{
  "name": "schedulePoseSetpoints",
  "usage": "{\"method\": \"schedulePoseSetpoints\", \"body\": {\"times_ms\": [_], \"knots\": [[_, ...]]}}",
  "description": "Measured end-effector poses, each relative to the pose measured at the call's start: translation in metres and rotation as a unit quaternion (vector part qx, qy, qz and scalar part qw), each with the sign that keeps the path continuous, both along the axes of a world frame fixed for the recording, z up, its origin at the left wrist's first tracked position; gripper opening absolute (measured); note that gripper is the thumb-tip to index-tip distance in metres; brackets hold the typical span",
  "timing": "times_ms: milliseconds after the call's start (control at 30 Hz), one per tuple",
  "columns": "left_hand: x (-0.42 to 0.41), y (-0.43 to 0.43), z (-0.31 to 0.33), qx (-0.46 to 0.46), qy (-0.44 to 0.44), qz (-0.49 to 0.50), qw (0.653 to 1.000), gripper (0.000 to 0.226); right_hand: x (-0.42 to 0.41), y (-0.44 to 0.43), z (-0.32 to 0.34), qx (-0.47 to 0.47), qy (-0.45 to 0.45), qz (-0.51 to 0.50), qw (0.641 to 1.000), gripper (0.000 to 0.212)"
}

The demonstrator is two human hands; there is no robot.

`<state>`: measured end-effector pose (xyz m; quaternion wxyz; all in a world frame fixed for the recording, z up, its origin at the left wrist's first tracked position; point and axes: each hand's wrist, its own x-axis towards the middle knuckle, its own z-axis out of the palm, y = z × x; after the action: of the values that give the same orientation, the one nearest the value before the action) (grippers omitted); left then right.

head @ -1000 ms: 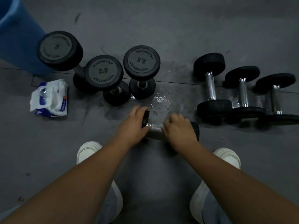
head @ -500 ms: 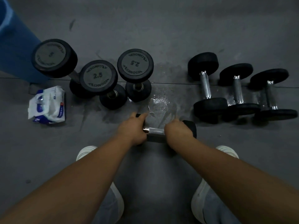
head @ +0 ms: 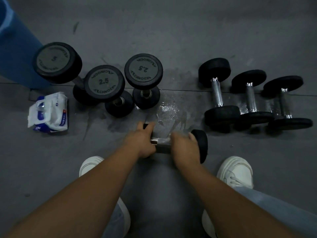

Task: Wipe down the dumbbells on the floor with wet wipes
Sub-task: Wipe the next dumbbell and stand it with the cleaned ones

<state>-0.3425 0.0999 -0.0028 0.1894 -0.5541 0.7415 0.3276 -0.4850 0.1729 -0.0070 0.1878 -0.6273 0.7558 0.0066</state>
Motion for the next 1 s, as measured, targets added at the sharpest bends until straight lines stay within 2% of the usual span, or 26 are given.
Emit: {"method": "schedulePoseSetpoints", "body": {"times_ms": [67,167,300,400,433,533,633,667,767,867,1000], "knots": [[-0.001,-0.001,0.0,-0.002,-0.002,0.005,1.0,0.093,0.008,0.0,0.006,0.019,-0.011,-0.033,0.999,0.011],[-0.002,-0.003,-0.001,-0.002,-0.001,0.003,1.0,0.092,0.016,0.002,0.01,-0.005,-0.019,0.071,0.997,0.014],[-0.002,-0.006,-0.004,-0.008,-0.002,0.007,1.0,0.091,-0.007,-0.013,0.009,0.056,0.009,0.003,0.998,0.022],[-0.003,-0.007,-0.003,-0.006,0.006,0.016,1.0,0.085,0.02,-0.007,0.014,0.045,-0.014,0.111,0.993,0.024],[-0.003,-0.007,-0.002,-0.003,0.004,0.015,1.0,0.086,0.015,-0.006,0.013,0.05,-0.018,0.113,0.992,0.024],[-0.002,-0.005,-0.002,-0.007,-0.002,0.008,1.0,0.09,-0.012,-0.016,0.007,0.099,0.015,0.015,0.995,0.024],[-0.003,-0.005,-0.003,-0.017,0.001,0.006,1.0,0.088,0.014,-0.012,0.014,0.067,0.004,0.098,0.993,0.024],[-0.002,-0.004,-0.003,-0.018,0.004,0.002,1.0,0.091,0.019,-0.012,0.014,0.058,-0.005,0.13,0.99,0.024],[0.011,0.003,-0.006,-0.014,0.056,0.015,0.998,0.108,0.0,-0.016,0.003,0.099,-0.001,0.106,0.99,0.026],[0.028,0.021,-0.011,-0.054,0.141,0.043,0.988,0.103,-0.011,-0.003,-0.011,0.097,0.052,0.146,0.983,0.039],[0.024,0.035,-0.017,-0.023,0.103,0.038,0.994,0.119,-0.013,-0.002,-0.012,0.087,0.038,0.136,0.986,0.032]]}}
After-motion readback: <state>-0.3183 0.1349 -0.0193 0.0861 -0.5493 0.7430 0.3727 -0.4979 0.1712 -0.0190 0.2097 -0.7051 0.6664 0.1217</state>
